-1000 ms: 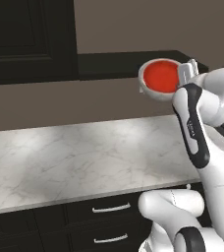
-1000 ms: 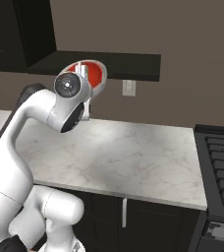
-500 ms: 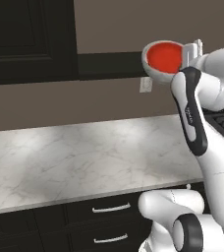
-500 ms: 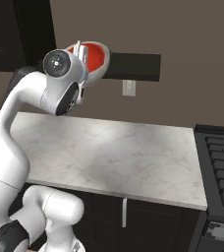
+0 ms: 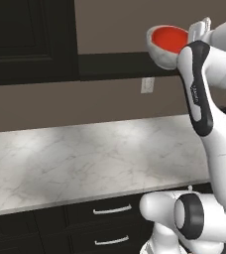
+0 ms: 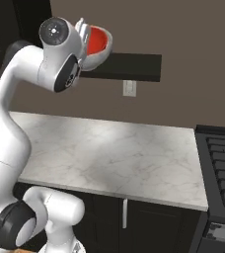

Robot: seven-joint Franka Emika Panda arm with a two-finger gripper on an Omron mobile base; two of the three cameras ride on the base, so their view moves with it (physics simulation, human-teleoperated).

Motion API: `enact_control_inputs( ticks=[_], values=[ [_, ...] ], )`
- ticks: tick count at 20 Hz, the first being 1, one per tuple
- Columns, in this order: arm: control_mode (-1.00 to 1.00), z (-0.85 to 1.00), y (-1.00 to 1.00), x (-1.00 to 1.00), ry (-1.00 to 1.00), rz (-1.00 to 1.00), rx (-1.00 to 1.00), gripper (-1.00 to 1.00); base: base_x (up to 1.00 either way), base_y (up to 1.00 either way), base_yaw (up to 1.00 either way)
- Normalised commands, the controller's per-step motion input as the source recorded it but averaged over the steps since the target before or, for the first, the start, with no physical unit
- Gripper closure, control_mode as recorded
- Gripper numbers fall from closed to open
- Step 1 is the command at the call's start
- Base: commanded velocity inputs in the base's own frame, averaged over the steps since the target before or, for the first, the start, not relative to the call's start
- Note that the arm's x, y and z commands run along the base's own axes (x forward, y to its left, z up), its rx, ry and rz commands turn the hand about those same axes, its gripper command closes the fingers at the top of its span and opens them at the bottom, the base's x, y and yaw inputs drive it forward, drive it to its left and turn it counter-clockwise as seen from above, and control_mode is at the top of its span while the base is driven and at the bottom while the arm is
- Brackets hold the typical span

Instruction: Pick up the bowls on the counter and stack them on top of one another in the open cabinet. Place the smaller bowl on top of the larger bowl.

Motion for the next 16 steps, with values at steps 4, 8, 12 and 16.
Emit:
enact_control_inputs(
  ticks=[4,8,12,16],
  values=[
    [-1.0,0.21,0.0,0.09,0.09,0.0,0.12,1.0,0.0,0.0,0.0],
    [-1.0,0.03,0.0,0.12,0.07,0.0,0.1,1.0,0.0,0.0,0.0],
    [-1.0,-0.03,0.08,0.09,0.01,0.0,0.03,1.0,0.0,0.0,0.0],
    [-1.0,-0.23,0.25,0.02,-0.03,0.0,-0.02,1.0,0.0,0.0,0.0]
  ],
)
